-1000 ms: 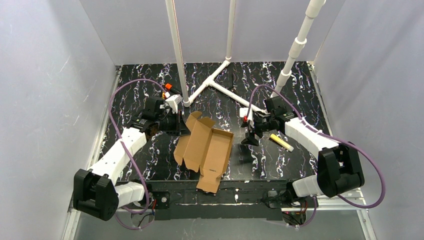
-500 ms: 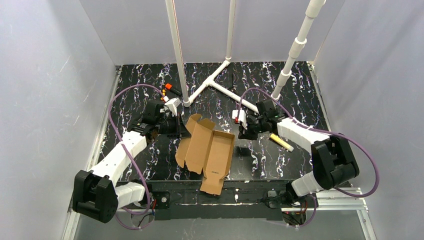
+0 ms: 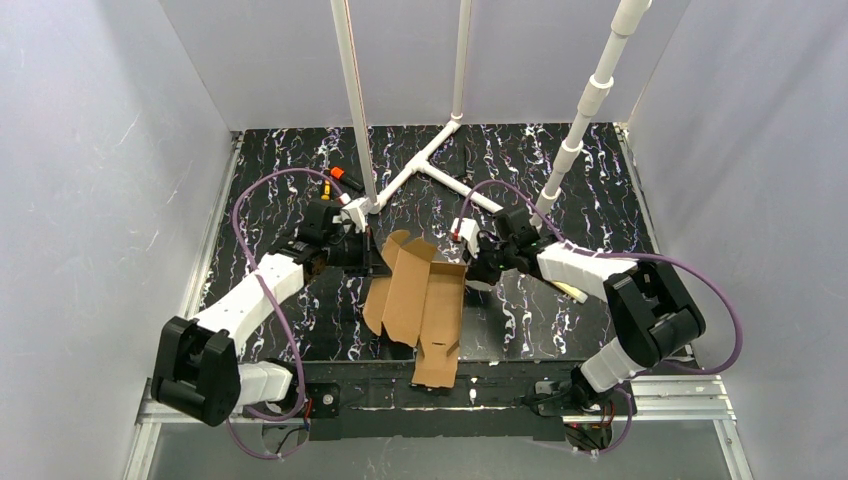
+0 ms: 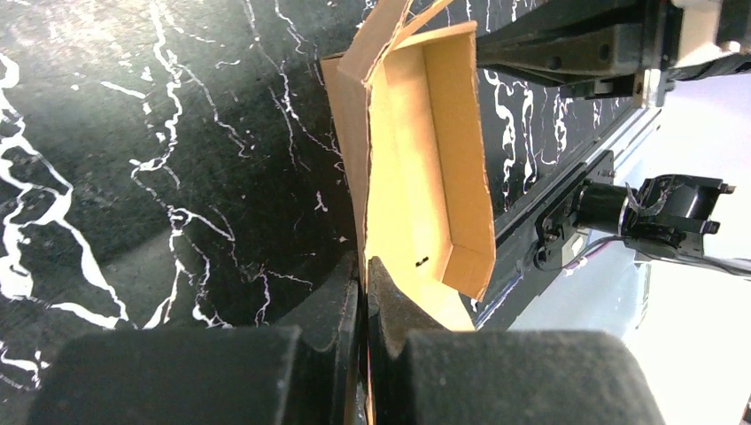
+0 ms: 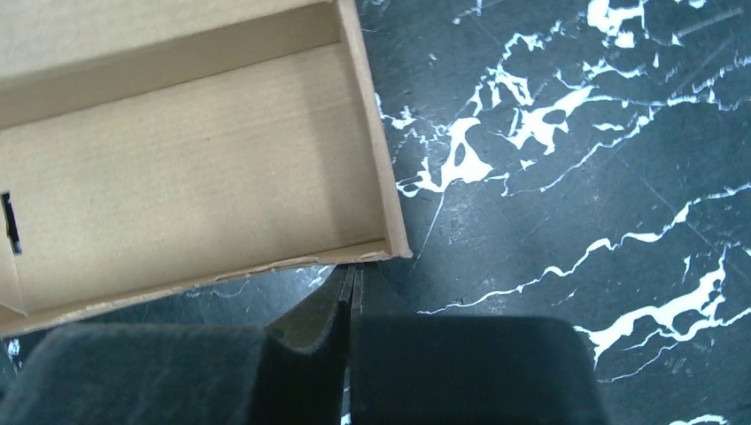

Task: Fold the paper box

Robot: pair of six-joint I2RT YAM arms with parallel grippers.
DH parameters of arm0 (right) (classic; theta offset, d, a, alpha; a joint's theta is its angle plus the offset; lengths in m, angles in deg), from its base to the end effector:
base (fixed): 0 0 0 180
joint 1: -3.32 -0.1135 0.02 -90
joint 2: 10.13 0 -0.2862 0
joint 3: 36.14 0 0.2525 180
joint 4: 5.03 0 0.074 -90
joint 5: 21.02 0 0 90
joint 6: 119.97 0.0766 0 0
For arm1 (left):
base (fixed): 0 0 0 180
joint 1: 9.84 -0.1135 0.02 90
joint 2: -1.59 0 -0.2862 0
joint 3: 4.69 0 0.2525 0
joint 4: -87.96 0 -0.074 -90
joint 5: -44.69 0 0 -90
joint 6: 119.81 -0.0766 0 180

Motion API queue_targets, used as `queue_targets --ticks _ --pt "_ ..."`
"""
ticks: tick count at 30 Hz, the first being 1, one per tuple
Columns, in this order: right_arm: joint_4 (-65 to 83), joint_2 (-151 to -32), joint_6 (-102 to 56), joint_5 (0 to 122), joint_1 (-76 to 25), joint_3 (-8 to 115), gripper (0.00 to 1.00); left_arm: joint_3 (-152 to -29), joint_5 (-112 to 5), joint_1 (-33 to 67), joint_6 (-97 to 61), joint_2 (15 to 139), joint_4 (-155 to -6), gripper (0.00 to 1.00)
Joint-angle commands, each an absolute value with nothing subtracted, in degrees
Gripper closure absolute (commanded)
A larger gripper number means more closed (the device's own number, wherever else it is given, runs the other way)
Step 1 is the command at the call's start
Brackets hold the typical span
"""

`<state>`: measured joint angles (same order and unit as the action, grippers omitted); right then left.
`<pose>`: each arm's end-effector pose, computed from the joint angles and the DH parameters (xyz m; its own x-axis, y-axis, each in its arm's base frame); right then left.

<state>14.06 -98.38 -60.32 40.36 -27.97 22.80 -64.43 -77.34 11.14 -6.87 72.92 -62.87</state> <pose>0.2589 0.2003 0.1703 -0.1838 -0.6307 -0.7539 -0.9508 0.3086 -0.0264 0.2478 -0.1385 0.2432 -0.8259 -0.0372 -0.5626 0.3874 0.6876 -0.6141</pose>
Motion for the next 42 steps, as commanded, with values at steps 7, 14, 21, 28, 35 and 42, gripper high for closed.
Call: queue_targets --ticks 7,14,21,28,35,42 --pt "3.41 -100.88 -49.02 46.77 -30.96 22.96 0.96 -68.94 -77.06 15.83 -8.66 77.85 -63.18 1.00" --pt "8.51 -99.15 -54.67 47.53 -27.62 24.64 0.94 -71.73 -70.16 15.38 -12.19 76.71 -56.48 1.00" --pt "17.08 -97.64 -62.98 41.13 -22.92 25.94 0.93 -72.80 -68.43 14.17 -13.87 76.58 -54.41 1.00" --pt "16.47 -98.38 -61.62 41.06 -22.70 26.11 0.93 -73.84 -69.51 14.12 -13.91 77.49 -54.51 1.00" --pt "10.76 -99.20 -51.02 37.10 -23.48 25.09 0.99 -75.03 -73.04 14.08 -12.68 79.81 -56.23 1.00" --pt "1.30 -100.69 -37.44 41.36 -25.20 23.52 0.99 -77.11 -74.60 14.25 -12.01 82.71 -57.38 1.00"
